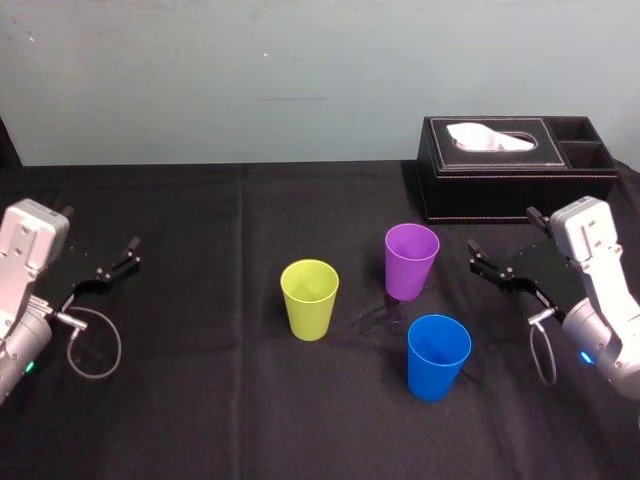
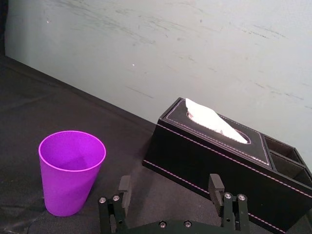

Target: Stack the three plastic cups sequentially using one hand.

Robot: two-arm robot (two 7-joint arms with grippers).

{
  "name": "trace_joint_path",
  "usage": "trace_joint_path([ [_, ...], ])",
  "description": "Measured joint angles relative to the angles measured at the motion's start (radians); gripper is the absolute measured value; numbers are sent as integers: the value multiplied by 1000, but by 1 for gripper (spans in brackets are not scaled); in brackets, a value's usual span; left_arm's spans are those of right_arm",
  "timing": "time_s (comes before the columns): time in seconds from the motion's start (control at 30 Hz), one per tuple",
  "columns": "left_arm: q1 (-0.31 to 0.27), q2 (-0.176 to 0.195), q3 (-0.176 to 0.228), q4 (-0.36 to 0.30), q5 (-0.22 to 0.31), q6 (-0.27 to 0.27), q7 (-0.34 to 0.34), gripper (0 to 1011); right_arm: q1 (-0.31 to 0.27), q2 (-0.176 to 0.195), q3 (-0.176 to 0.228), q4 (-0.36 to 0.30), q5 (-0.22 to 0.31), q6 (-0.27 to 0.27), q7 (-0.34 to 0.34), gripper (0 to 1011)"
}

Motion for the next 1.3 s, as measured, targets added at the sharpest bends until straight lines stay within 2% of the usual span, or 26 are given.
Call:
trace_joint_path([
  [1.3,0,0,0,0,0,0,0,1010,0,0,0,0,0,0,0,1004],
])
